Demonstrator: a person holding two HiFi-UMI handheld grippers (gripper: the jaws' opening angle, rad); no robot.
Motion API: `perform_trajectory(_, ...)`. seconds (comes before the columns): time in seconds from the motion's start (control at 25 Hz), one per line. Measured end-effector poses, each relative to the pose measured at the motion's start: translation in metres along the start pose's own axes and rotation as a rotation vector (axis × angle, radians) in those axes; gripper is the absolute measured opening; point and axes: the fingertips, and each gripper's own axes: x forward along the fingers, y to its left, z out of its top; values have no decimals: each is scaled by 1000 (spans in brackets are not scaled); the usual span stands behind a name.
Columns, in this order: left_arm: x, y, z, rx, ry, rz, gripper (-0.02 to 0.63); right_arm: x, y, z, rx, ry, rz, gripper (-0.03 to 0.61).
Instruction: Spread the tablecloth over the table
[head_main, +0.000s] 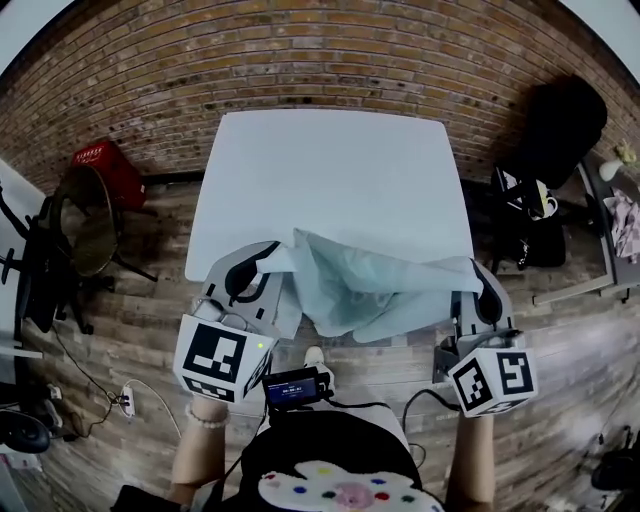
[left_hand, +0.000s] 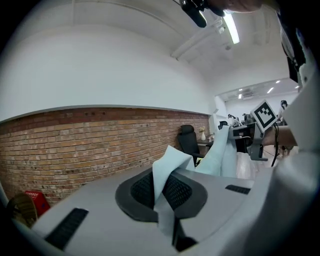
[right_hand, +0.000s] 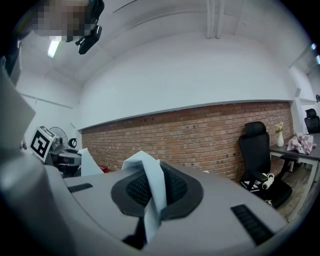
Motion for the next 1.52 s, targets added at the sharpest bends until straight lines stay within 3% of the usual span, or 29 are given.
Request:
perform_trajectory(0.24,24,5,-15,-14,71,5,15,24,-28,-20,7,81,2,32)
perform_trajectory(0.6,23,27,-43,-67,155,107,15,48,-45,-36,-6,145,25,32)
perform_trajectory(0.92,20,65,-63,-68,209,208,14,54,-89,-45,-60,202,-109,32)
perform_trajectory(1.08,20,83,-70,-64,226,229,15,58,-108,-50,-107,200,-118,32)
perform_trajectory(1.28,19,98,-85,-91,252,238,15,57,-134,-61,-34,220,-107,32)
perform_trajectory(1.52,9,120,-99,-98,289,298,15,50,-172,-69,-26,246,-180,32)
